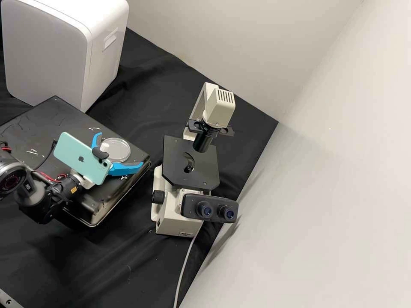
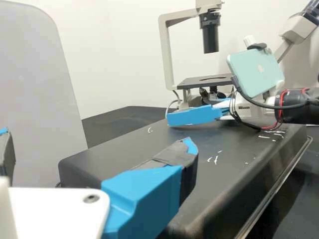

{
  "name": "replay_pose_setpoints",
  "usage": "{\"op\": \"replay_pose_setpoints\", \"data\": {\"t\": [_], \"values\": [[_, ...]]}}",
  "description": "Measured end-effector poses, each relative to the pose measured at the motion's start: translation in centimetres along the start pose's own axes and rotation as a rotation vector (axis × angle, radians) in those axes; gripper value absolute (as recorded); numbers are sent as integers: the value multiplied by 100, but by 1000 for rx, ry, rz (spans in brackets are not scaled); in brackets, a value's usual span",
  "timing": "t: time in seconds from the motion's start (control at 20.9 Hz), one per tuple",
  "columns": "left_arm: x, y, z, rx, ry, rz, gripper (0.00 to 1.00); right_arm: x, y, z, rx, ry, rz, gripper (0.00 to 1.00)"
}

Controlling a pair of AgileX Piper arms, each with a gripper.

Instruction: Place the petri dish on the microscope

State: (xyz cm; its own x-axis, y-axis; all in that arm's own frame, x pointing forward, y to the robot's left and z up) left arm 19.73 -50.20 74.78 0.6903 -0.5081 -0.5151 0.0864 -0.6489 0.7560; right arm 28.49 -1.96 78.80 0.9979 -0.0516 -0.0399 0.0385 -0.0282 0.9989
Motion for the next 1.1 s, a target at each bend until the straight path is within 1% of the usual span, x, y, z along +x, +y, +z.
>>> {"op": "replay_pose_setpoints", "data": {"t": [0.19, 0.43, 0.48, 0.86, 1.1], "values": [[0, 0, 0, 0, 0, 0, 100, 71, -8, 23, 2, -6, 3, 100], [0, 0, 0, 0, 0, 0, 100, 95, -20, 34, 2, -10, 2, 100], [0, 0, 0, 0, 0, 0, 100, 95, -20, 34, 2, -10, 2, 0], [4, -8, 2, -2, -2, -3, 100, 95, -20, 34, 2, -10, 2, 0], [5, -8, 5, -2, -4, -3, 100, 94, -10, 43, 11, -16, 9, 0]]}}
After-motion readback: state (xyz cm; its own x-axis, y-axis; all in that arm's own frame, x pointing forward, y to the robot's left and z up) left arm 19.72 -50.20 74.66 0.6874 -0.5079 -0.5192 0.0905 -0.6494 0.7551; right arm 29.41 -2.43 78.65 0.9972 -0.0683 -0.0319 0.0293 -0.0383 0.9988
